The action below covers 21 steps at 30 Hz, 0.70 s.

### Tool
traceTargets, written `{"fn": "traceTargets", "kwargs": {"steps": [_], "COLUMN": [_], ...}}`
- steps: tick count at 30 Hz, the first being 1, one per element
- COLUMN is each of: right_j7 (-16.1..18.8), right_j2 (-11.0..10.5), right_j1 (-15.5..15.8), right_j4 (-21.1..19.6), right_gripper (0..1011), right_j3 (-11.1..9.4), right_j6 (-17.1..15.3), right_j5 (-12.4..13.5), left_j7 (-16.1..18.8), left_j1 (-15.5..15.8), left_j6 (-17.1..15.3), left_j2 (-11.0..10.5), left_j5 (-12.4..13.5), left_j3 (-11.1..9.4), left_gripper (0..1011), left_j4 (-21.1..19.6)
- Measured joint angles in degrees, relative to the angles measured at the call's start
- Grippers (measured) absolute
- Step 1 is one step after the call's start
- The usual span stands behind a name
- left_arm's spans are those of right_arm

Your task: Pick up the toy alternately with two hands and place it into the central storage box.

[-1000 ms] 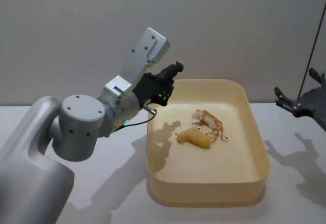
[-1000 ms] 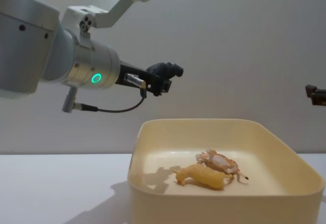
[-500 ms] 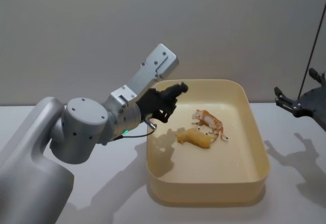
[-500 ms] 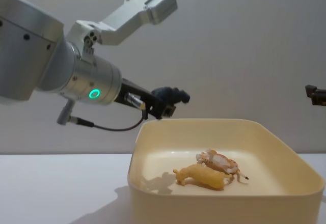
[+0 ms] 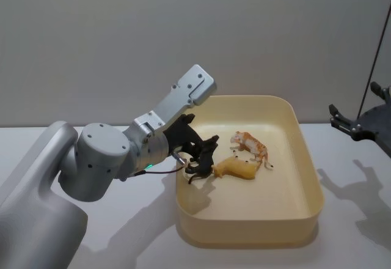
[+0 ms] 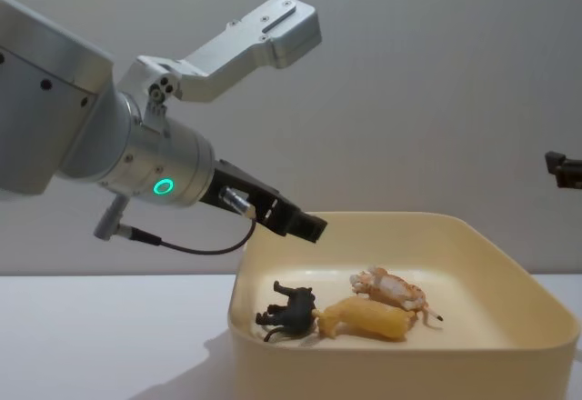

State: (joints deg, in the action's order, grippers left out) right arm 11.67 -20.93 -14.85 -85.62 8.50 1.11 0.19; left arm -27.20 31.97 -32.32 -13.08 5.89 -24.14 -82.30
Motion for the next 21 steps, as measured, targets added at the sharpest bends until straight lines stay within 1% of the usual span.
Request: {"fn": "traceTargets", "kwargs": {"steps": [1,2,3,5,6,7,8,9,10,15,19,20,21], "right_j7": [0.0,0.0,0.0,0.0,0.0,0.0,0.0,0.0,0.0,-0.1,-0.7,-1.0,-1.0], "right_j2": [0.0,0.0,0.0,0.0,0.0,0.0,0.0,0.0,0.0,0.0,0.1,0.2,0.2], "right_j1": [0.0,0.0,0.0,0.0,0.0,0.0,0.0,0.0,0.0,0.3,1.4,2.0,2.0], "right_j4": [0.0,0.0,0.0,0.0,0.0,0.0,0.0,0.0,0.0,-0.2,-1.3,-1.9,-1.9], "right_gripper": [1001,1001,1001,1001,1001,1001,1001,1001,1001,1001,1001,1001,1001], "right_j3": [0.0,0.0,0.0,0.0,0.0,0.0,0.0,0.0,0.0,0.0,0.4,0.6,0.6], "right_j6": [0.0,0.0,0.0,0.0,0.0,0.0,0.0,0.0,0.0,0.0,-0.2,-0.4,-0.4], "right_j5": [0.0,0.0,0.0,0.0,0.0,0.0,0.0,0.0,0.0,0.2,1.4,2.0,2.0], "left_j7": [-0.1,-0.2,-0.2,-0.3,-0.4,-0.5,-0.5,-0.5,-0.5,-0.3,0.8,1.5,1.9], "left_j1": [0.0,0.0,-0.1,-0.1,-0.1,-0.1,-0.1,-0.1,-0.1,-0.4,-1.1,-1.6,-1.9], "left_j6": [0.0,0.0,-0.1,-0.1,-0.1,-0.1,-0.1,-0.1,-0.1,0.2,1.5,2.3,2.8], "left_j2": [0.0,0.0,-0.1,-0.1,-0.1,-0.1,-0.1,-0.1,-0.1,-0.2,-0.6,-0.8,-1.0], "left_j5": [0.1,0.1,0.2,0.3,0.3,0.4,0.4,0.4,0.4,0.3,-0.4,-0.9,-1.2], "left_j3": [0.0,0.0,0.0,-0.1,-0.1,-0.1,-0.1,-0.1,-0.1,-0.1,-0.2,-0.3,-0.3], "left_gripper": [777,777,834,864,907,917,968,968,1001,1001,1001,1001,1001], "left_j4": [0.0,0.0,0.0,0.0,0.0,0.0,0.0,0.1,0.1,0.0,-0.4,-0.7,-0.9]}}
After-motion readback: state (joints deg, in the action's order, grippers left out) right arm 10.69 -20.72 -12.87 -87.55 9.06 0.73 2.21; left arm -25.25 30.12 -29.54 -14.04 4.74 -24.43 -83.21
